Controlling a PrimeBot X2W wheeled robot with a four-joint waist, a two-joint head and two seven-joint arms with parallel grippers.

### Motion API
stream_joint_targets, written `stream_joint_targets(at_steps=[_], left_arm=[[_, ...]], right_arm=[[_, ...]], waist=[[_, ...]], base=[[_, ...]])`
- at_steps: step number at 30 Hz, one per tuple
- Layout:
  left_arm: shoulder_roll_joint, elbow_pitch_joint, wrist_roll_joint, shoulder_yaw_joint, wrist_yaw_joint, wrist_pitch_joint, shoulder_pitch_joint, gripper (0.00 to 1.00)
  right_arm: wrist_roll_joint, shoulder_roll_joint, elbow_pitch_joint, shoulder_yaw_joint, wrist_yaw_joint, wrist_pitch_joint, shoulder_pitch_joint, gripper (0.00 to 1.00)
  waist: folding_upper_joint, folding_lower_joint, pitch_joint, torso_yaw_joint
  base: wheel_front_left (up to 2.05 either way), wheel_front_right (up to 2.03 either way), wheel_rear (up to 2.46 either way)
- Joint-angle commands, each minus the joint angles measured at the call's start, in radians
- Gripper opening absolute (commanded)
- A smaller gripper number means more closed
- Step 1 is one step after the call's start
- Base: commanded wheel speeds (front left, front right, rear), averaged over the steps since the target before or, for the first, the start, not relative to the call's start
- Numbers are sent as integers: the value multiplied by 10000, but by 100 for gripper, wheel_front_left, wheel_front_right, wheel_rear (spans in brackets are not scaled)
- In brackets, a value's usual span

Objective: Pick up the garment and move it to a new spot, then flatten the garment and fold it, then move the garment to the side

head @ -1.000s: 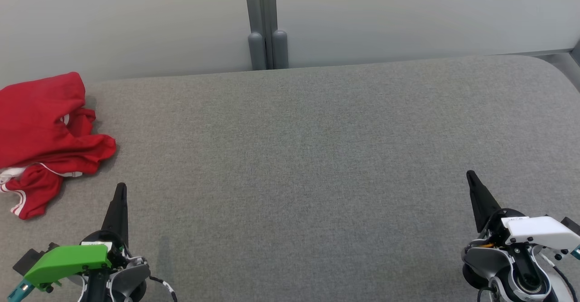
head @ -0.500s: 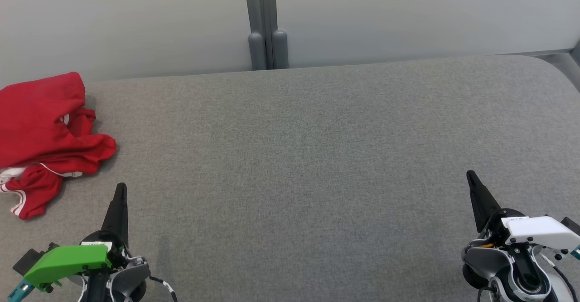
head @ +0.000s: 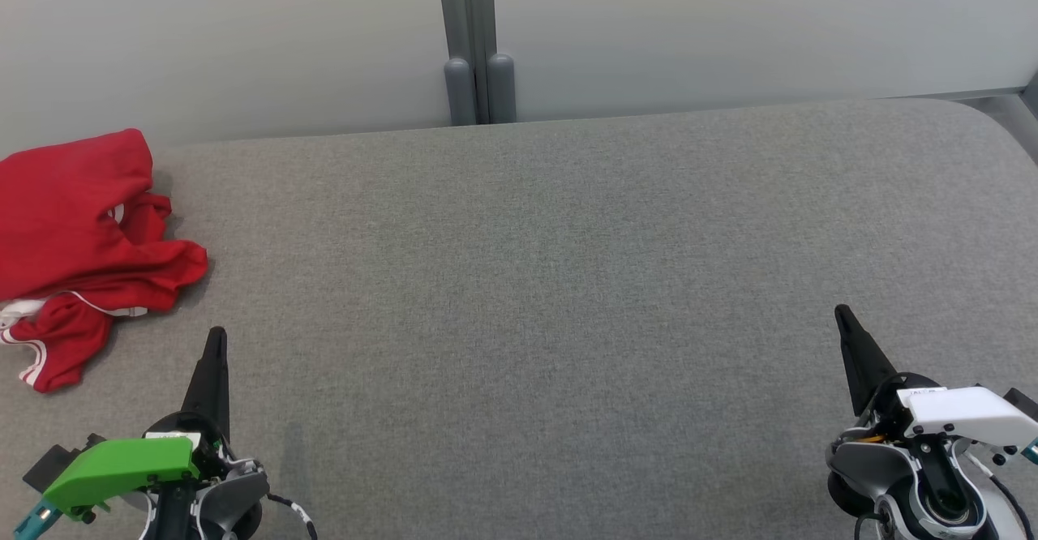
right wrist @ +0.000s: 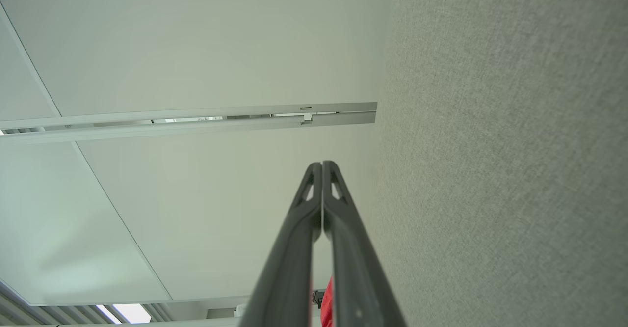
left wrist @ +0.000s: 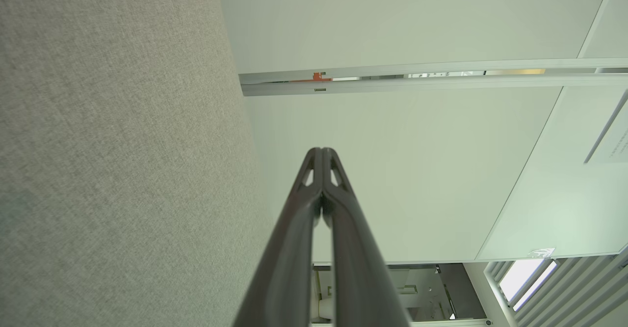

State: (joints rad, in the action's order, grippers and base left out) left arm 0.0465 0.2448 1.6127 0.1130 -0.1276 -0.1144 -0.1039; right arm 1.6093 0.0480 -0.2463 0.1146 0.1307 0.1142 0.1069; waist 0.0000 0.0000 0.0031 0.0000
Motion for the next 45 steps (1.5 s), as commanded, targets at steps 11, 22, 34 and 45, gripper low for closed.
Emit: stream_joint_targets(at_steps=[11,22,34,45], left_arm=[[-71,273,-56,-199,13,276,360,100],[-52,250,-1069,-197,10,801,515,100],[-32,-118,-3195,-171,150,1300,662,100],[-14,-457,-5474,-482,552,1701,933,100]], right_arm=[[20,-87,-117,-214,-4,-277,-319,100],[-974,-67,-59,-258,-3,-802,-395,100],[-3787,-47,266,-351,-2,-1299,-481,100],[-6389,-31,102,-718,-2,-1701,-616,100]], waist=[[0,0,-35,-5],[0,0,-112,6],[0,0,-175,48],[0,0,-240,58]], base=[[0,0,0],[0,0,0],[0,0,0],[0,0,0]])
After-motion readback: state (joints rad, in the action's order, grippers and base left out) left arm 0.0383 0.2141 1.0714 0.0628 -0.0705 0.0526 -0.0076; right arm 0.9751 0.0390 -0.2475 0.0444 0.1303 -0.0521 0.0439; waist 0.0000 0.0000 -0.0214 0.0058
